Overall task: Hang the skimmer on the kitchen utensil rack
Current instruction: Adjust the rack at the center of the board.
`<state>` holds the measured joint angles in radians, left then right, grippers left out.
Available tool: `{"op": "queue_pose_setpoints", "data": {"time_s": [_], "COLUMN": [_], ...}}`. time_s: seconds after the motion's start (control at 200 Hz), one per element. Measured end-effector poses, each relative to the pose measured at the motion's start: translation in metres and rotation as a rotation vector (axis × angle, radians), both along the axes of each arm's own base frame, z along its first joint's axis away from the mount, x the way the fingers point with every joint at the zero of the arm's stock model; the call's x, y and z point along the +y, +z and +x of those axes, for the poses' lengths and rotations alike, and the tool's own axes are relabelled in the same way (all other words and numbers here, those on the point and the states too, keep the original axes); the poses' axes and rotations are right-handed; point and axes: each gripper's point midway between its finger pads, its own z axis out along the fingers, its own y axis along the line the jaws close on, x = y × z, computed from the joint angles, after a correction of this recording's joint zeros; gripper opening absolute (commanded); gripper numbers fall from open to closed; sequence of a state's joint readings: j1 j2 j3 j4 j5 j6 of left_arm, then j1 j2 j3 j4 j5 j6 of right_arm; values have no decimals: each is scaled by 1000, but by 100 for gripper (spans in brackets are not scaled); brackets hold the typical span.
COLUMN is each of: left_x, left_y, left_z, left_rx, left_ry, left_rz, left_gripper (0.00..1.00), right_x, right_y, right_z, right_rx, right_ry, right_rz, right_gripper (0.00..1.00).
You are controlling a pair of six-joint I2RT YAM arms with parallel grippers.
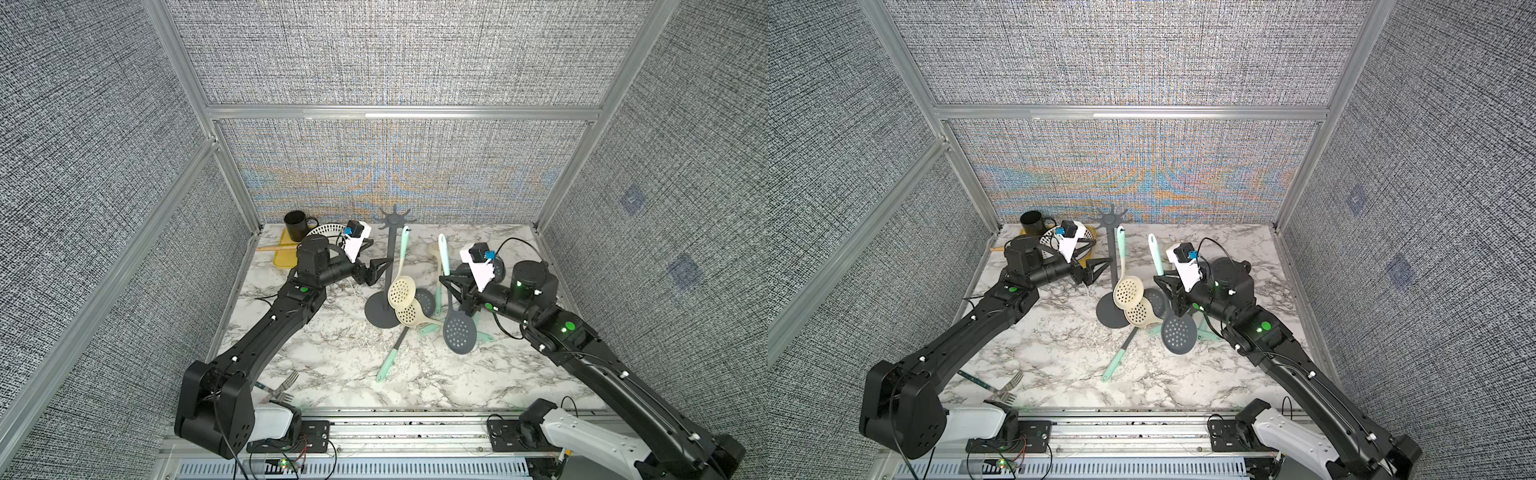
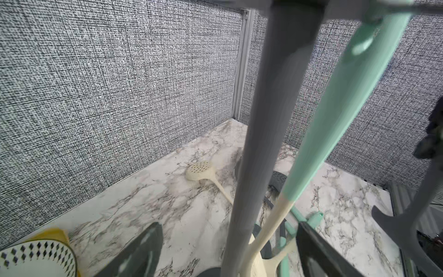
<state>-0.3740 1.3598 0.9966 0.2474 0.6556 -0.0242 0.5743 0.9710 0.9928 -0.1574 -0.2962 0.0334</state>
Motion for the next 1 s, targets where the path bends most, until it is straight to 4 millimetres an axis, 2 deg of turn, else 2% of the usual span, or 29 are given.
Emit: {"op": "queue_pose_setpoints", "data": {"time_s": [0.115,0.27,0.43,0.566,0.816,1.001], "left_x": [0,-10,-20,-26,-34,-37], "left_y": [-2,-3,-7,-11,-14,-15], "left_z": [9,10,8,9,8,4], "left_rx": [3,13,40,65,90,104], "left_ry": [-36,-131,-231,-284,-349,-380], "left_rz": [-11,-29,-46,-56,-72,-78], "left_gripper": [82,82,64,62,47,26], "right_x": [4,4,1,0,0,-1], "right_y": [2,7,10,12,11,12], "right_z": [4,6,5,4,3,2], "right_rx": [-4,-11,-17,-16,-11,-14], "right_ry": [18,28,23,24,28,27], "right_rz": [15,28,34,41,40,42], "right_gripper": [0,0,0,0,0,0]}}
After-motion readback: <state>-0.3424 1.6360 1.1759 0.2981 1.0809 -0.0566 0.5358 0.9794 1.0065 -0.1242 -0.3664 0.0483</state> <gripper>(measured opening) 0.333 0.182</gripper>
